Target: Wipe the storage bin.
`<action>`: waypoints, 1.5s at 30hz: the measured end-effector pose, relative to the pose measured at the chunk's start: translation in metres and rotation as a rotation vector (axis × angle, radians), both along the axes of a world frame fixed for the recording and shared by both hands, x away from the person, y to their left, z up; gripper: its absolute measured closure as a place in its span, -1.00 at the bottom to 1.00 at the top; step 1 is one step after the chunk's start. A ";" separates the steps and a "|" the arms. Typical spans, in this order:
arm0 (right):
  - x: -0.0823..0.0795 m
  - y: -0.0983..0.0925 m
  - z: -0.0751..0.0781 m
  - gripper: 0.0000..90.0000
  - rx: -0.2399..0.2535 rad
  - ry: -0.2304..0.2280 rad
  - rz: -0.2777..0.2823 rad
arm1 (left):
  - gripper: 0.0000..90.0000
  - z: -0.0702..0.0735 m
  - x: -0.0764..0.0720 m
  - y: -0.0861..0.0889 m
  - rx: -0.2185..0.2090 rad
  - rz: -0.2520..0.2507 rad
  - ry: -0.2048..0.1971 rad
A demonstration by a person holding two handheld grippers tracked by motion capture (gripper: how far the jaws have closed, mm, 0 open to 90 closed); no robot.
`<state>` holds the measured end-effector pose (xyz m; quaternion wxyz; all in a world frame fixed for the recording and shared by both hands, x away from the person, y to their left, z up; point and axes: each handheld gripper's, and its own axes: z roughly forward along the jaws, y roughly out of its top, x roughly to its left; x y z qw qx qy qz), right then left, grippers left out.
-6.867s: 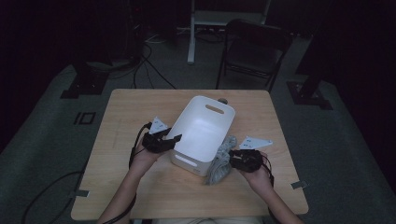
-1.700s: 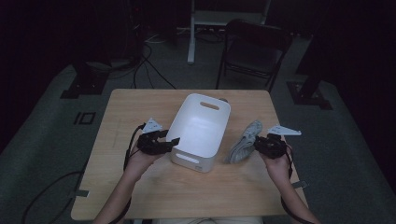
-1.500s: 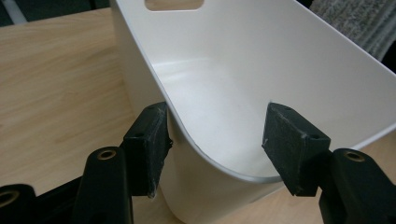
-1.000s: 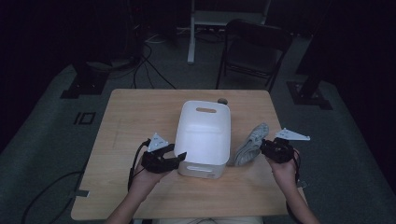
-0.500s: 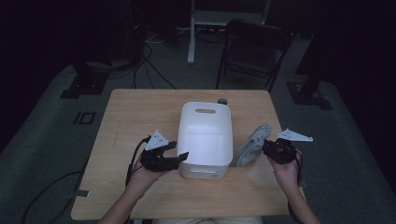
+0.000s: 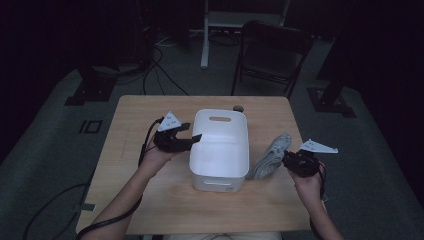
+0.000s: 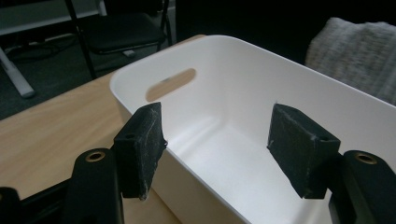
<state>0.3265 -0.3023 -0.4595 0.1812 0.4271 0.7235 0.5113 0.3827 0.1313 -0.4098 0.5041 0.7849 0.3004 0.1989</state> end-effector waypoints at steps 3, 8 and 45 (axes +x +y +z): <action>-0.001 0.000 0.001 0.72 0.003 -0.003 0.003 | -0.20 -0.001 0.014 0.002 -0.004 0.014 0.001; -0.006 -0.002 0.003 0.72 0.023 -0.014 0.006 | -0.20 -0.002 0.044 0.007 -0.052 0.016 0.028; -0.011 -0.007 -0.005 0.72 0.046 -0.008 0.016 | 0.58 -0.030 0.141 -0.030 0.043 -0.115 0.126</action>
